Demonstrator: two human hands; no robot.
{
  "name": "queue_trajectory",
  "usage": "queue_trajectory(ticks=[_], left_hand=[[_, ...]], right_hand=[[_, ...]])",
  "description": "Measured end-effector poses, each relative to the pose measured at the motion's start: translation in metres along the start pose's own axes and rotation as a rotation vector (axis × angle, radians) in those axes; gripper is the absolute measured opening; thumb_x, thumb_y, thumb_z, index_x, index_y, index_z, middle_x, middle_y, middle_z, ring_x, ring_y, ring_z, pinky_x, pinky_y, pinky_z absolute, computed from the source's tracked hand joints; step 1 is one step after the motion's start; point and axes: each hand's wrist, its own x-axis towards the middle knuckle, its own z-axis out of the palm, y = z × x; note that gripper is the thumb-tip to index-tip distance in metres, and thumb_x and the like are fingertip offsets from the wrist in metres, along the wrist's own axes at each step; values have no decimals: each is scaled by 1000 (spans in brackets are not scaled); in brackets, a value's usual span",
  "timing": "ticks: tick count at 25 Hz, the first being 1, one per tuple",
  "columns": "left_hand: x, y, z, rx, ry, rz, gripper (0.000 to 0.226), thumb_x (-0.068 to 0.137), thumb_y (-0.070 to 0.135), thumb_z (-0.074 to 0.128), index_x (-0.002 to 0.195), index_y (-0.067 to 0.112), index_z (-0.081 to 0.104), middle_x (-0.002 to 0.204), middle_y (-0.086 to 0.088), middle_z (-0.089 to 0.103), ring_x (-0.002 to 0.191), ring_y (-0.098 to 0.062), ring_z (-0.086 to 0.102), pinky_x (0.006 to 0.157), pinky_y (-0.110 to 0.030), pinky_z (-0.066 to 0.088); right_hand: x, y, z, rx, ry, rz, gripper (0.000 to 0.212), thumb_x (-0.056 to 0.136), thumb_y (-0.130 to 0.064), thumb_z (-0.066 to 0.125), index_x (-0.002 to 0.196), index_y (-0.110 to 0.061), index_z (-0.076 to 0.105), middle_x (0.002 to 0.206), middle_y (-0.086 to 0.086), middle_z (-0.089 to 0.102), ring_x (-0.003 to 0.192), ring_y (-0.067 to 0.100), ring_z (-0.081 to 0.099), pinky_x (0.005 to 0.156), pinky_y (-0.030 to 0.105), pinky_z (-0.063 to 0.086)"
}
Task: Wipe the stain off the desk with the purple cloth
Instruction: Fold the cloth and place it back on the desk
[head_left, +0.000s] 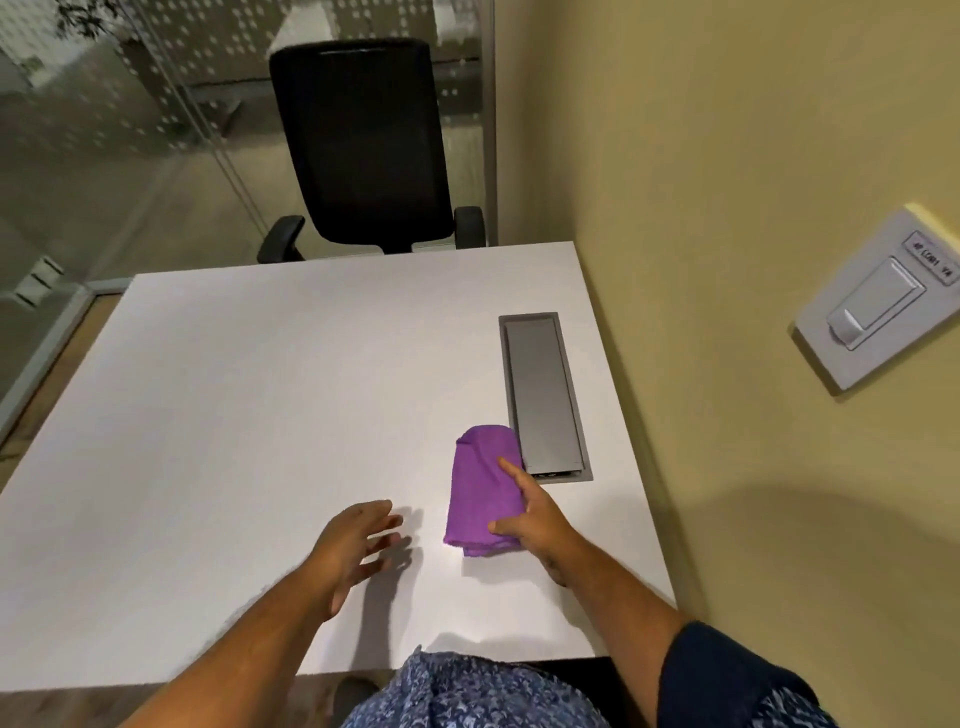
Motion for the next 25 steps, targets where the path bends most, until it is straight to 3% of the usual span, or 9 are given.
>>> queue_trajectory(ticks=[3,6,10,13,16,19,22,25], left_hand=[[-8,-11,-2,136,-21,-26,29,101,36,65,124,18,66,122,-4,77,115,-28,71,102,-48,56],[-15,-14,1,287,-60,-24,23,102,34,63,120,20,68,123,-2,75,114,-25,70,104,-46,56],[-18,-12,9,381,-87,21,20,100,32,64,112,17,68,121,-2,74,115,-23,68,94,-39,55],[-17,-13,20,411,-117,45,26,99,31,67,116,11,67,114,-4,70,106,-19,66,87,-35,51],[-17,-16,30,464,-153,74,22,100,31,67,118,17,66,124,-14,69,106,-20,63,85,-34,50],[-18,-19,36,510,-171,113,21,100,29,66,117,17,66,128,-18,68,102,-20,62,80,-31,49],[-20,-21,37,525,-186,119,21,99,31,67,118,20,66,129,-15,68,114,-29,66,84,-33,50],[-21,-21,36,494,-184,118,21,100,29,67,120,22,67,131,-15,66,118,-31,65,85,-34,49]], right_hand=[[17,25,-10,-325,-33,106,108,75,4,85,164,-24,31,158,8,36,139,32,48,101,35,53],[28,30,-18,-501,57,77,101,71,7,85,159,-11,39,154,16,39,142,35,44,112,36,43],[35,32,-25,-575,95,66,98,71,-1,83,158,-17,43,152,17,46,136,36,51,112,42,47],[31,37,-22,-695,204,-4,85,82,-6,75,158,-23,43,152,18,45,135,39,51,113,47,48],[27,37,-14,-745,226,-56,73,92,-10,67,159,-24,43,147,20,47,131,41,53,112,48,50],[28,40,-14,-743,158,-1,63,97,-12,63,156,-24,45,134,22,55,121,42,60,104,44,54],[29,34,-13,-648,136,31,56,89,10,50,137,-18,59,116,15,60,103,35,62,79,31,50],[30,24,-11,-384,142,104,69,81,22,44,130,-21,67,123,10,57,93,23,59,66,27,49]])
